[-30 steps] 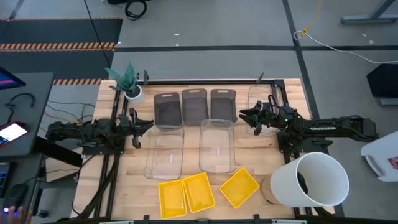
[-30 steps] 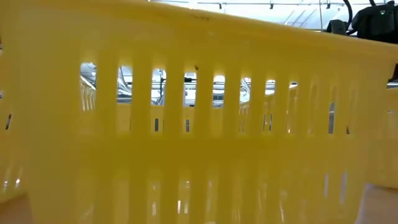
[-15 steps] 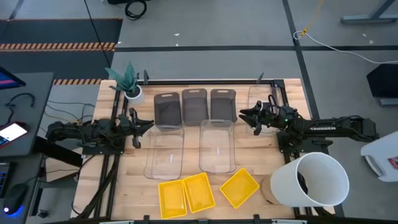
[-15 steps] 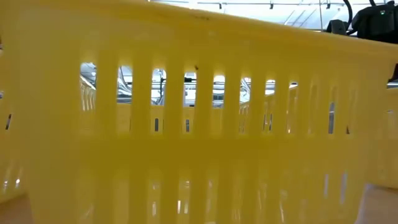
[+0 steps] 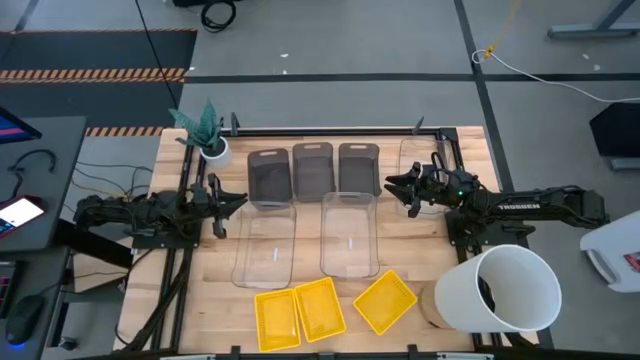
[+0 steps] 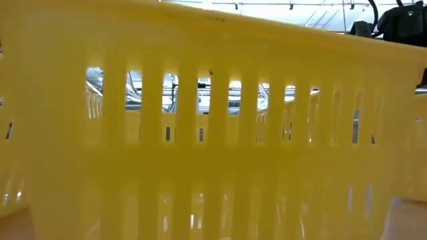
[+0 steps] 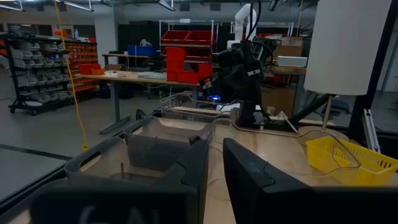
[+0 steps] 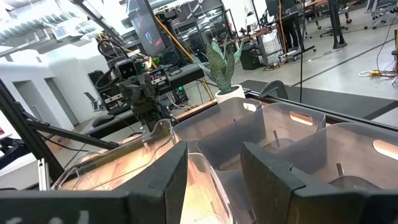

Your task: Stack baskets by color

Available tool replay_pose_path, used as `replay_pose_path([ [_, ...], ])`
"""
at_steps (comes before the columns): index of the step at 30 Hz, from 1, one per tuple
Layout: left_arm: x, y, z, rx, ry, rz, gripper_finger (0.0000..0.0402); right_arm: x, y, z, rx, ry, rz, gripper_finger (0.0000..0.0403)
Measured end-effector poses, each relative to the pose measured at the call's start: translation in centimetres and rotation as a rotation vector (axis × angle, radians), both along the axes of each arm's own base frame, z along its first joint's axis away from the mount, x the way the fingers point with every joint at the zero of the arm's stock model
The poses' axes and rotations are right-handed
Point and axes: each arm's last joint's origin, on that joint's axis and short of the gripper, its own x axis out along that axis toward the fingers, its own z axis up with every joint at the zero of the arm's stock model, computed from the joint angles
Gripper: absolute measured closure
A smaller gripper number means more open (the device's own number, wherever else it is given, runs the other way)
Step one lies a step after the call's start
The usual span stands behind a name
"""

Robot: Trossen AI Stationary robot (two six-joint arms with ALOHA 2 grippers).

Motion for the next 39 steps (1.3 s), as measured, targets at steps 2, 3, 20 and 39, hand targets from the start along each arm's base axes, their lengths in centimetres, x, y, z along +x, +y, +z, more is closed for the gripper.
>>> replay_pose_path([
  [2,0.0,0.0,0.0,0.0,0.0,0.0,0.035,0.0,0.0,0.0,0.0,0.0,0.0,0.0248],
  [3,0.0,0.0,-0.01,0.0,0.0,0.0,0.0351,0.0,0.0,0.0,0.0,0.0,0.0,0.0248],
  [20,0.0,0.0,0.0,0.0,0.0,0.0,0.0351,0.0,0.0,0.0,0.0,0.0,0.0,0.0248],
  [39,0.0,0.0,-0.01,0.0,0.0,0.0,0.0349,0.0,0.0,0.01,-0.001,-0.001,0.0,0.0248],
])
